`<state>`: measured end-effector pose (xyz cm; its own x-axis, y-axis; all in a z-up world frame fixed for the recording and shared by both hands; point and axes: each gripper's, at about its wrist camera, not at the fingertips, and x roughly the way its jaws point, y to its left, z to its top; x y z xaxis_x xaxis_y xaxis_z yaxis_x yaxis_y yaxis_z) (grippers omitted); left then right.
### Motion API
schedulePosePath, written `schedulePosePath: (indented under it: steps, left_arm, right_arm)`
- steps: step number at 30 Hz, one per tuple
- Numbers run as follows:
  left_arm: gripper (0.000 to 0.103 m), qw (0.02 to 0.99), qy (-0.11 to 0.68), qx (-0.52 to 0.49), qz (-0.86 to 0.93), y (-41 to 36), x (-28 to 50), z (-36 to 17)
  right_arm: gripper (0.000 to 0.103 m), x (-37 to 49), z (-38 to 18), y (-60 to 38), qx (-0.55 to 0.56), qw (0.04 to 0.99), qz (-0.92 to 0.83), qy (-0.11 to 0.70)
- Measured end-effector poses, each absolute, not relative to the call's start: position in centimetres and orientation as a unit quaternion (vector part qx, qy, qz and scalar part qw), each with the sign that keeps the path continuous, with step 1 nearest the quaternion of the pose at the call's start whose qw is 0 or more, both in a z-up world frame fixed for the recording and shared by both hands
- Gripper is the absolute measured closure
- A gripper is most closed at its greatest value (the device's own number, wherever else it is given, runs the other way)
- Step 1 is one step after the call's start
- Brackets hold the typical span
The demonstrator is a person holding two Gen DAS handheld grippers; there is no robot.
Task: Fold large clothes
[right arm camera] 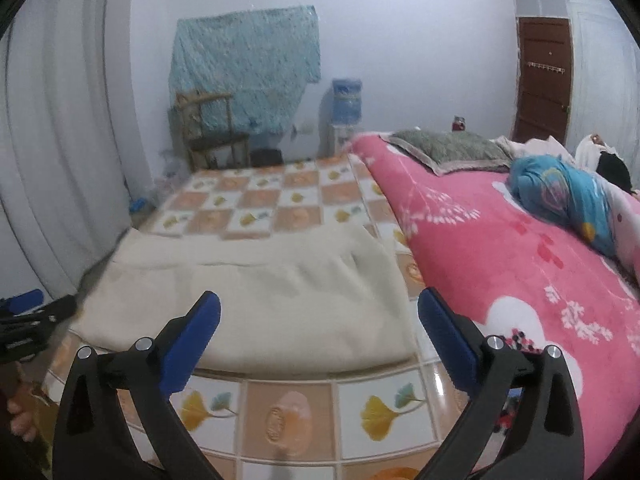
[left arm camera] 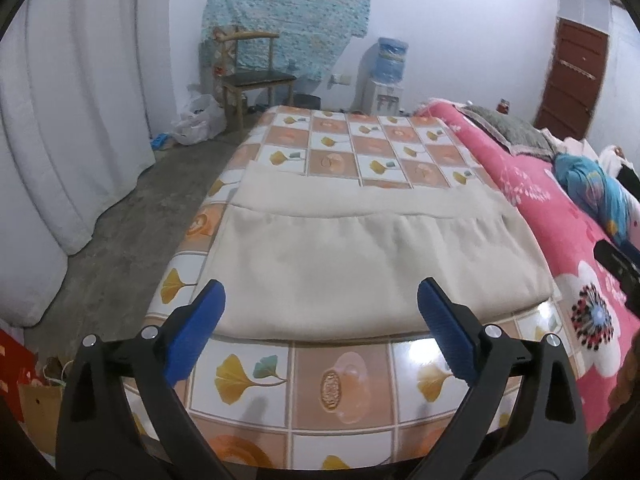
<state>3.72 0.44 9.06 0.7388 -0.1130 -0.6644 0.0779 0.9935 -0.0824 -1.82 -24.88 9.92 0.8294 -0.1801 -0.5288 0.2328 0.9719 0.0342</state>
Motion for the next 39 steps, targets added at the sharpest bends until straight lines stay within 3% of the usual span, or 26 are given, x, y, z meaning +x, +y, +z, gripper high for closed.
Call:
schedulePosePath:
  steps: [13,27,39]
  left_arm:
    - [0.009,0.927,0.37,0.062,-0.034,-4.4,2.7,8.3]
    - [0.009,0.889,0.457,0.031,-0.005,-4.4,3.8,4.2]
    - [0.009,0.878,0.478,0.031,-0.002,-4.2,4.1,3.2]
  right_arm:
    - [0.007,-1.4,8.5,-22.9,0.065,0.95,-0.065,0.299]
    - [0.007,-0.6,2.8,-23.2,0.092,0.897,-0.102,0.42]
    - [0.007,0.5,1.5,-21.7,0.076,0.886,-0.082,0.451]
